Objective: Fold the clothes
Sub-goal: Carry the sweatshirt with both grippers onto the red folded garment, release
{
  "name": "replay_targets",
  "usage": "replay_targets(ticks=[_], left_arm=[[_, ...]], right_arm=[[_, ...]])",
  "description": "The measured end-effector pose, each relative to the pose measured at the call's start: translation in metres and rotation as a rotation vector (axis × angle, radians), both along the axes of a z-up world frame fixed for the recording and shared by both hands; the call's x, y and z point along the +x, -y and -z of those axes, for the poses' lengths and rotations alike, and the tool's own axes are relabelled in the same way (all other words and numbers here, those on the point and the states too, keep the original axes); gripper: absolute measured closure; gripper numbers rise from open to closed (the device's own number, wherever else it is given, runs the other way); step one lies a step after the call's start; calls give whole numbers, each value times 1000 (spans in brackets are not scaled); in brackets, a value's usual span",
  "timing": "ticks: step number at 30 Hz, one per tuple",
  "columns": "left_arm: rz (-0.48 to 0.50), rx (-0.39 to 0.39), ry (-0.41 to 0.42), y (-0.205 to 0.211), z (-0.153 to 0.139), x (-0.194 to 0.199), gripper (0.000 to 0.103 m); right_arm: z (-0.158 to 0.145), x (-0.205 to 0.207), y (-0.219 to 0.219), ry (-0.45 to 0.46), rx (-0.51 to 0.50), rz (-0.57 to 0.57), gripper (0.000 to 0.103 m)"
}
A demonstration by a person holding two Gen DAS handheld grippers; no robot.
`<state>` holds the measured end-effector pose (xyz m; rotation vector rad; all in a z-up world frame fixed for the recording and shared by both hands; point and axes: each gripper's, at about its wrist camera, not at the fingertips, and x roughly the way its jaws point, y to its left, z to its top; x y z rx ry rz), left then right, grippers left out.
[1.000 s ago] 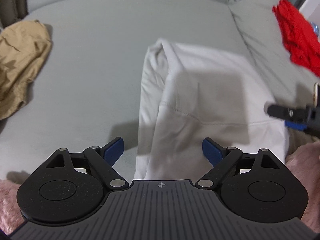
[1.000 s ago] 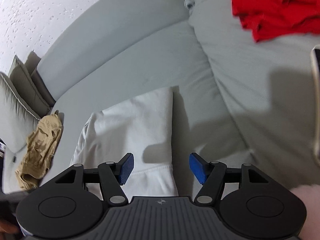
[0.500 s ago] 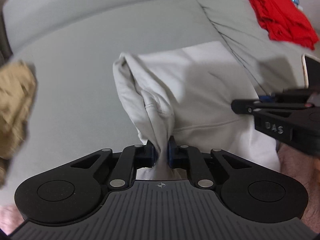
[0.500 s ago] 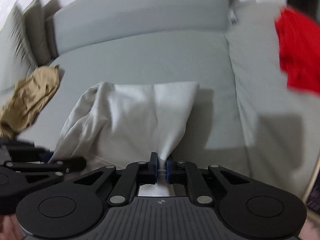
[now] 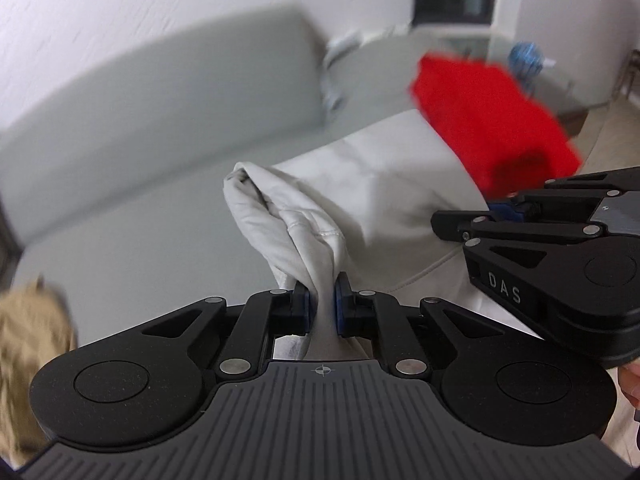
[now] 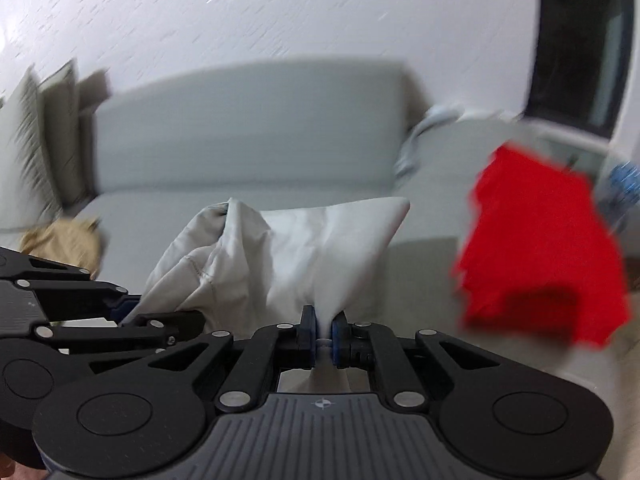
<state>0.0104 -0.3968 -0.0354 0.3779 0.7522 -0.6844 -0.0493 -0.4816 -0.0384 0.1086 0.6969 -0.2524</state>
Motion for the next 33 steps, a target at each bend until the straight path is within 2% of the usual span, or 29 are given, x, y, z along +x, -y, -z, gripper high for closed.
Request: replay_targets(ticks=[4,9,13,16,17,19,20,21,23,24,25,26,27,28,29,30,31,33], left_arm=[[53,-70,62,76,-17,18,92],[115,-112,88,176,-10,37,92],[129,-114,68,226,5,50,92],[124,-104,25,250,29,62,92],[123,-84,2,257,43,68,91],[96,-51,-48,259,66,81,80],[70,-56,-88,255,78,90,65],[55,-86,-116,246,82,97,56],[43,-159,-155,224,81,106,49],[40,-187,-151,210,76,106,45],[34,-212,-140,197,72,105,43],[17,-277,-99,177,64,102,40],[12,-323,-69,167,58,99,44],[11,-359,-45,161,54,95,50],[40,-367,-40,165,54,91,69],[79,-366,-42,173,55,87,86],[110,-348,-57,182,57,85,86],[87,-208,-171,214,75,91,89]], right_arm=[[-24,14,74,46,-83,93,95],[-35,30,161,57,-141,192,95],[-24,44,217,23,-150,228,95],[-1,55,245,-29,-129,234,95],[10,57,253,-47,-112,241,95],[33,62,265,-93,-82,272,93],[43,61,269,-108,-59,288,89],[51,60,272,-122,-37,304,83],[50,48,275,-104,4,322,72],[46,41,275,-89,13,327,61],[37,24,272,-41,13,338,57],[28,9,264,11,-6,350,55],[23,1,259,43,-17,351,55],[17,-11,252,99,-15,327,64],[17,-13,249,119,-2,297,75],[19,-12,246,113,3,285,95],[30,-4,246,58,26,291,96],[45,6,249,-30,53,317,96]])
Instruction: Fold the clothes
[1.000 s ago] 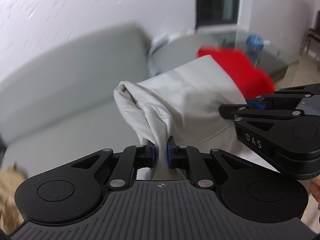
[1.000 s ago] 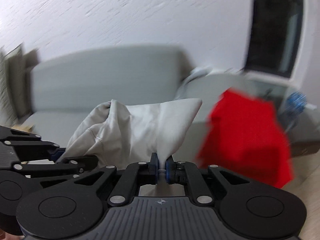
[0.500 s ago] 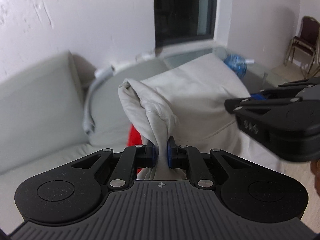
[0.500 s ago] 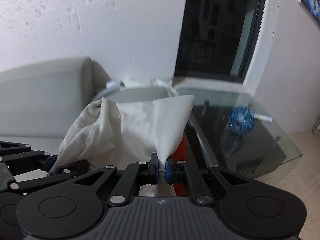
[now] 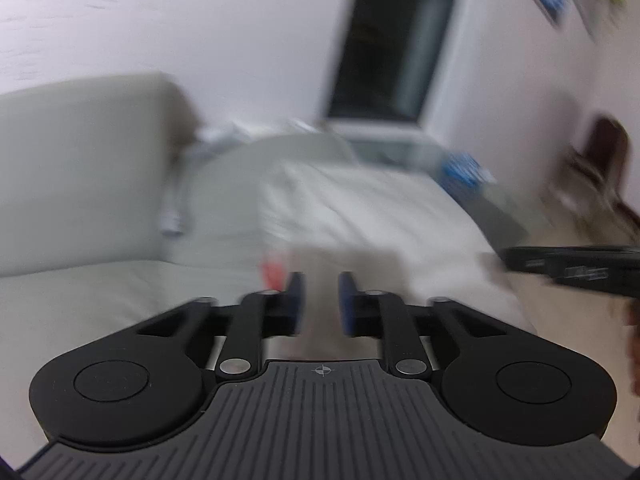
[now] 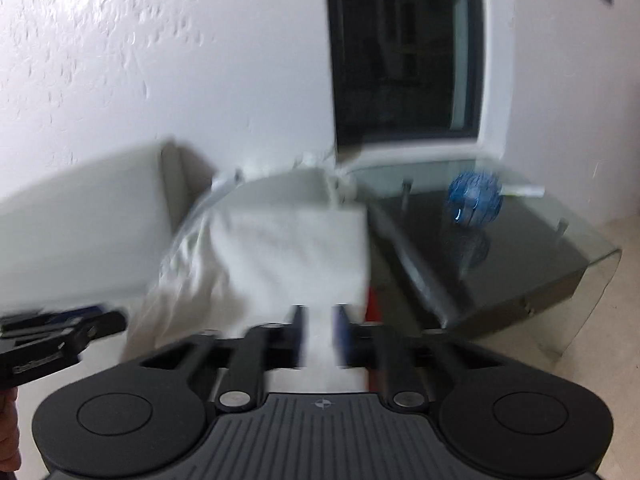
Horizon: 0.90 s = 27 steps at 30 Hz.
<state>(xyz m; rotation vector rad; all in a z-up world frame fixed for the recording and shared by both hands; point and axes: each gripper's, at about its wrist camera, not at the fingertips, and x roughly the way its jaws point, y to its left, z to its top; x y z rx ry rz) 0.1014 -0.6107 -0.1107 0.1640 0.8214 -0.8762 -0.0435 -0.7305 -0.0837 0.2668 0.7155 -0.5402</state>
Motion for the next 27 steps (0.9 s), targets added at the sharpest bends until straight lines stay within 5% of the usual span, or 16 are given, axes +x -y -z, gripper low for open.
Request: replay_targets(ticks=[3,4,5,6,10,12,21,27], left_arm=[[-40,56,-115,13,11,13,87],[-44,47,-123,10,2,13,83],[-32,31,-119,4,-10,12,66],[-21,10,-92,-6,-22,7,54],[10,-7,56,-58,-66,-25,44],[-3,28,99,-90,-84,-44,32],[-38,135,57,-167,-133,-121,15],[-8,109,99,-205,-170,-178,10]], right_arm=[[15,5,4,-132,38,64,91],[5,-2,1,-116,46,74,81],[-11,-12,-6,-68,48,73,78],[-24,-21,-13,-33,44,62,65],[-73,-57,-63,31,8,-12,58],[-85,-72,-89,42,4,-17,45],[-134,-116,-166,-32,37,-7,2],[-169,-145,-203,-108,-19,26,1]])
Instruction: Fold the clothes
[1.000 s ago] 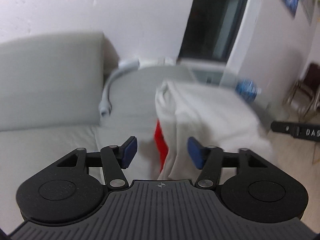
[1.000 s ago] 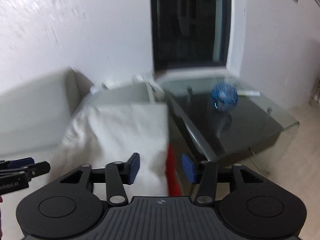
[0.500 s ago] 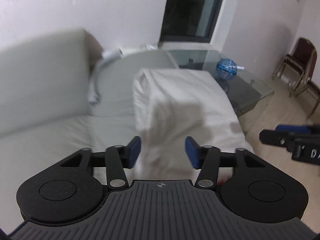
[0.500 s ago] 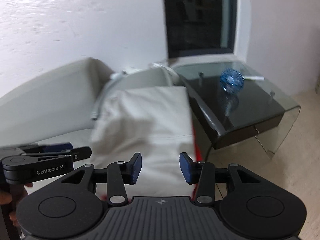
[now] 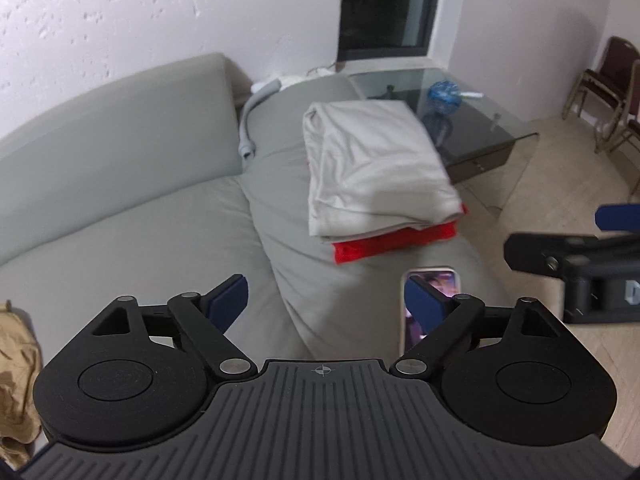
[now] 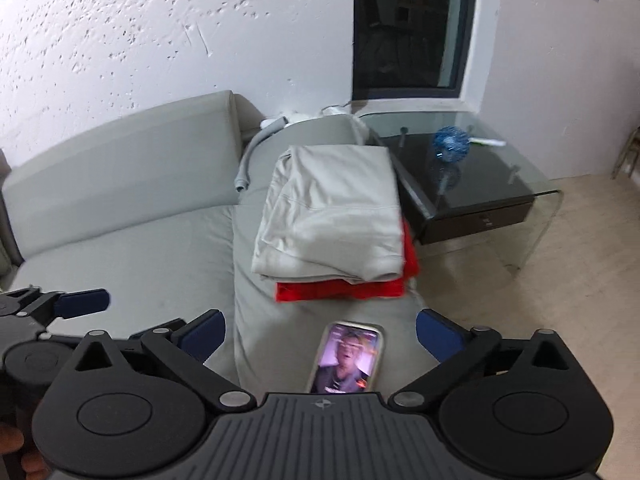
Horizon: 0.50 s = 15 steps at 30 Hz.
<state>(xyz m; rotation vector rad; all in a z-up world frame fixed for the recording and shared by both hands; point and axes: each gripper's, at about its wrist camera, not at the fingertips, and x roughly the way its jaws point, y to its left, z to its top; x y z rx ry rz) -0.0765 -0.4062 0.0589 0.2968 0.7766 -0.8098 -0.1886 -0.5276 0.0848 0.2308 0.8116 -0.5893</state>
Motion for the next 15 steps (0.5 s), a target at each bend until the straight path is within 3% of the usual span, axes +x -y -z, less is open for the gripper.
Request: replay_targets(ticks=[8,15], left_arm=[[27,-16,74,-22,-27,-41,10],[-2,-26,52,-28,-27,-41,10]], right_arm=[[-19,-21,-39,18,-26,-26,1],[-22,-20,-43,17,-62,-33,1]])
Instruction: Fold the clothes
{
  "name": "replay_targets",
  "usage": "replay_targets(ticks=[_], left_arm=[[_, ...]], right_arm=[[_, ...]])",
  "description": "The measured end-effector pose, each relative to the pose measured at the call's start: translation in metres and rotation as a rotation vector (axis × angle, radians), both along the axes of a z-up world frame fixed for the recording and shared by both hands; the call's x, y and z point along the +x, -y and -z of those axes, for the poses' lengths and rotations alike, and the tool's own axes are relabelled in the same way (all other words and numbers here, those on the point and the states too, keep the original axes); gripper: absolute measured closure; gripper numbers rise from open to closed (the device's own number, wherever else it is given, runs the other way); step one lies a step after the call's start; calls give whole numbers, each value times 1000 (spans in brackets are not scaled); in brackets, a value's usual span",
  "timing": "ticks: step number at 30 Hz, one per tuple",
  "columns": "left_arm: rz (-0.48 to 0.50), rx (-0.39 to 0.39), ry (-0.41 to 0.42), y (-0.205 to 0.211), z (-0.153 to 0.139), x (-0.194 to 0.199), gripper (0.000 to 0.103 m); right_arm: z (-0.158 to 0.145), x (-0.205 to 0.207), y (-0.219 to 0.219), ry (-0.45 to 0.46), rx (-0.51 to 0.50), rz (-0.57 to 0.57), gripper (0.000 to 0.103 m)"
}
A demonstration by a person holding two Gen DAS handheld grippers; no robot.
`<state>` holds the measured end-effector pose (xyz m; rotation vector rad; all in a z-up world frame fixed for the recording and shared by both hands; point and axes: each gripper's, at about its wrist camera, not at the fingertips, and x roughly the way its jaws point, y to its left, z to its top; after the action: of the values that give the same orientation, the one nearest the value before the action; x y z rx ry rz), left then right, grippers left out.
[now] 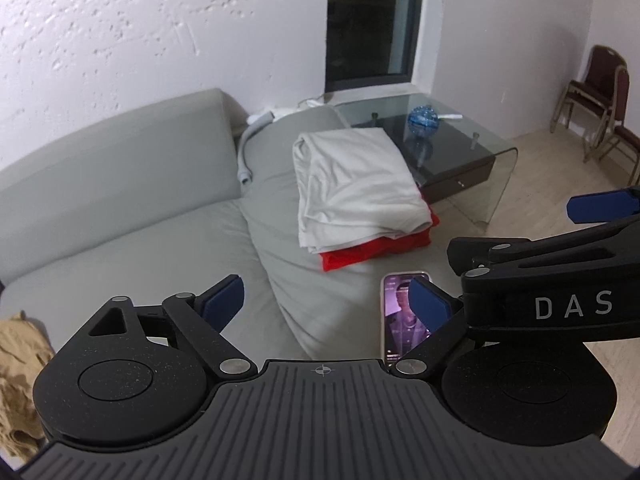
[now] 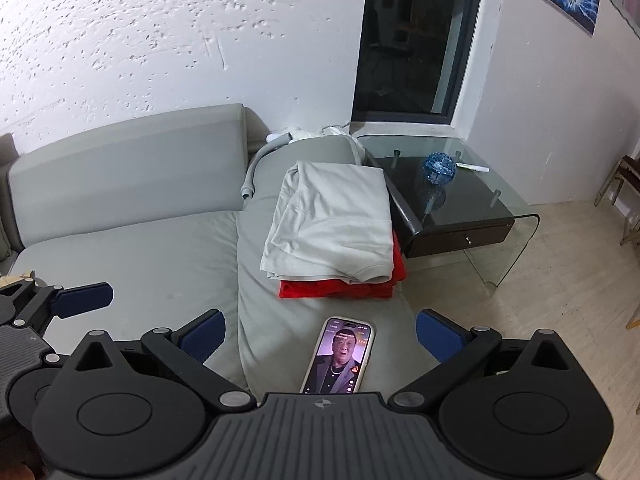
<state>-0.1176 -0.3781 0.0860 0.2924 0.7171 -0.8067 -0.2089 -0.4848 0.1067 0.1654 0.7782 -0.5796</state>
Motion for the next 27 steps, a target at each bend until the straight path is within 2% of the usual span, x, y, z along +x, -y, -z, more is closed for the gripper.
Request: replay_targets(ticks=[10,27], left_arm=[[-54,18,-9,2,4,16,10],[-69,43,-43,5,13,22,10]], right_arm=[[4,-3,20,-27,-12,65,1],[14,-8,34,-47,-8,109,1]])
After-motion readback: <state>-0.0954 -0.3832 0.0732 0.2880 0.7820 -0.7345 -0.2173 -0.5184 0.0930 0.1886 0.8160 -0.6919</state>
